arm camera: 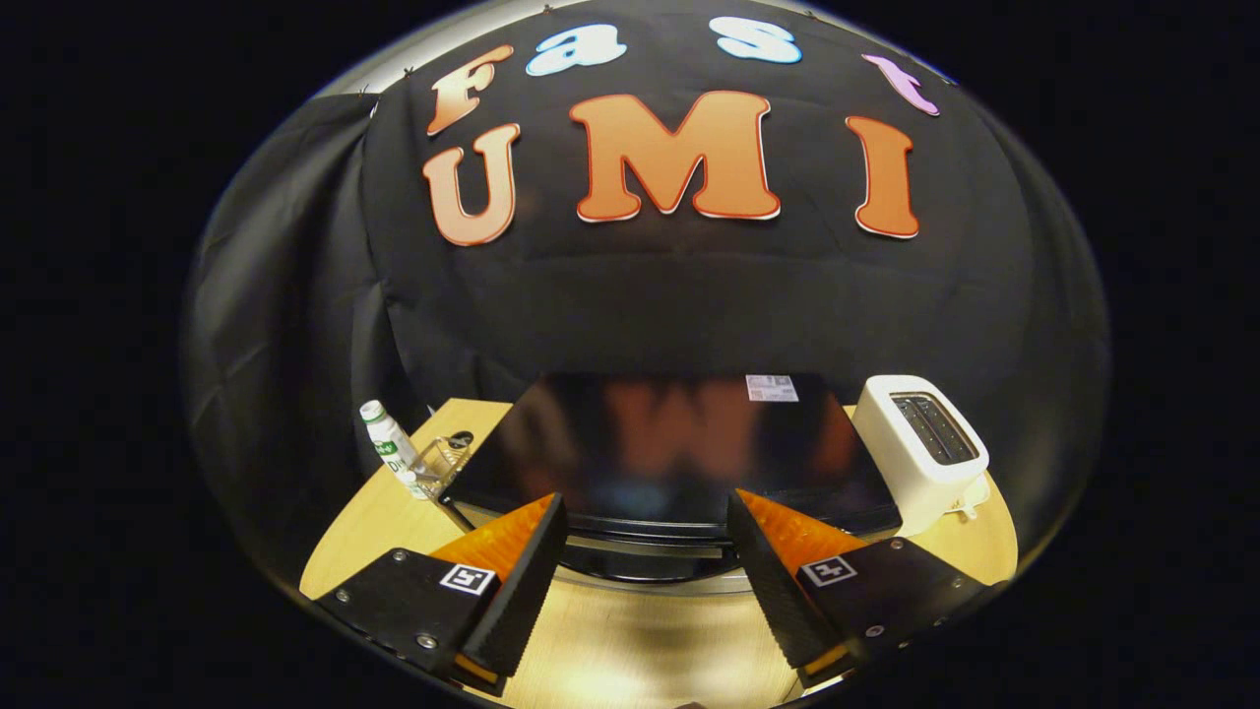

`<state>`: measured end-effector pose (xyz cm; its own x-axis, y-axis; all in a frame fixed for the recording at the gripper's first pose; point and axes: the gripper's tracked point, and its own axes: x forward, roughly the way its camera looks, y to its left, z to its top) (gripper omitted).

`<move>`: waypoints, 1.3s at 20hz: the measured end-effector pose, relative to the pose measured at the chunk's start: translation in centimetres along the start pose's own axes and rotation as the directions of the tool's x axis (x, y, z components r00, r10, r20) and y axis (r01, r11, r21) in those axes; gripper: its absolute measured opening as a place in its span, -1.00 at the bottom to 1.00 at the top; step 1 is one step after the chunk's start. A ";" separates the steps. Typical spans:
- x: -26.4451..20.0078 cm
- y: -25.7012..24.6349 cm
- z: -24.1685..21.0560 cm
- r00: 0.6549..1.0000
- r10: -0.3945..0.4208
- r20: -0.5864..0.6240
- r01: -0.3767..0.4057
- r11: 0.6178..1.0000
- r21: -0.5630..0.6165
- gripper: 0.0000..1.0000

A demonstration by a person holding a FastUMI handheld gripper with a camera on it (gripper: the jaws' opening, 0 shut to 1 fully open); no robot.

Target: Open the toaster oven, put the food inside, and close the toaster oven door.

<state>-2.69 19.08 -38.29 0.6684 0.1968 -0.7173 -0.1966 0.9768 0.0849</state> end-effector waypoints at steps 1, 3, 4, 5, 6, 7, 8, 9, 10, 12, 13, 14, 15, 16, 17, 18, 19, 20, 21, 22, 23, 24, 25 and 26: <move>0.3 0.1 -0.5 1.000 -0.006 -0.015 0.006 1.000 0.002 0.93; 0.3 0.2 -1.0 1.000 -0.023 -0.012 0.023 1.000 0.002 0.94; 0.5 0.2 -0.7 1.000 -0.028 0.013 0.028 0.999 -0.015 0.94; 0.5 0.1 -0.9 0.999 -0.031 0.021 0.032 0.998 -0.048 0.89; 0.6 0.3 -0.9 0.999 -0.022 0.035 0.025 0.997 -0.077 0.90; 0.5 0.3 -0.9 0.999 -0.023 0.037 0.026 0.998 -0.064 0.91; 0.6 0.5 -1.0 0.998 -0.032 0.048 0.034 0.998 -0.048 0.91; 0.4 0.5 -1.1 0.998 -0.033 0.053 0.035 0.998 -0.056 0.88; 0.1 0.5 -1.6 0.998 -0.026 0.057 0.028 0.998 -0.049 0.83; -0.6 1.1 -2.3 0.999 -0.012 0.050 0.012 1.000 -0.001 0.68; -1.7 1.3 -3.1 0.999 -0.003 0.043 0.005 0.999 -0.036 0.57; -2.1 1.4 -3.8 1.000 0.007 0.030 -0.005 0.998 -0.058 0.58; -3.0 1.7 -4.8 1.000 0.024 -0.002 -0.024 0.998 -0.061 0.58; -3.6 2.0 -5.9 0.998 0.044 -0.035 -0.046 0.997 -0.063 0.58; -4.3 2.1 -7.0 0.995 0.065 -0.075 -0.070 0.996 -0.063 0.58; -4.8 2.3 -8.2 0.990 0.085 -0.115 -0.093 0.994 -0.061 0.58; -5.2 2.5 -9.3 0.984 0.104 -0.147 -0.113 0.992 -0.051 0.58; -5.4 2.5 -10.2 0.978 0.121 -0.171 -0.129 0.991 -0.036 0.58; -5.7 2.6 -11.0 0.972 0.135 -0.193 -0.141 0.990 -0.019 0.58; -6.1 2.7 -12.1 0.965 0.145 -0.220 -0.149 0.989 -0.003 0.58; -6.4 2.8 -12.9 0.958 0.153 -0.244 -0.155 0.988 0.010 0.58; -6.5 2.9 -13.6 0.953 0.161 -0.257 -0.163 0.987 0.016 0.58; -6.4 3.1 -13.9 0.950 0.170 -0.263 -0.172 0.985 0.015 0.58; -6.3 3.3 -14.4 0.947 0.175 -0.271 -0.179 0.984 0.012 0.58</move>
<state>-17.94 19.83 -43.45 0.4039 0.3344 -0.8515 -0.3042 0.9269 0.2198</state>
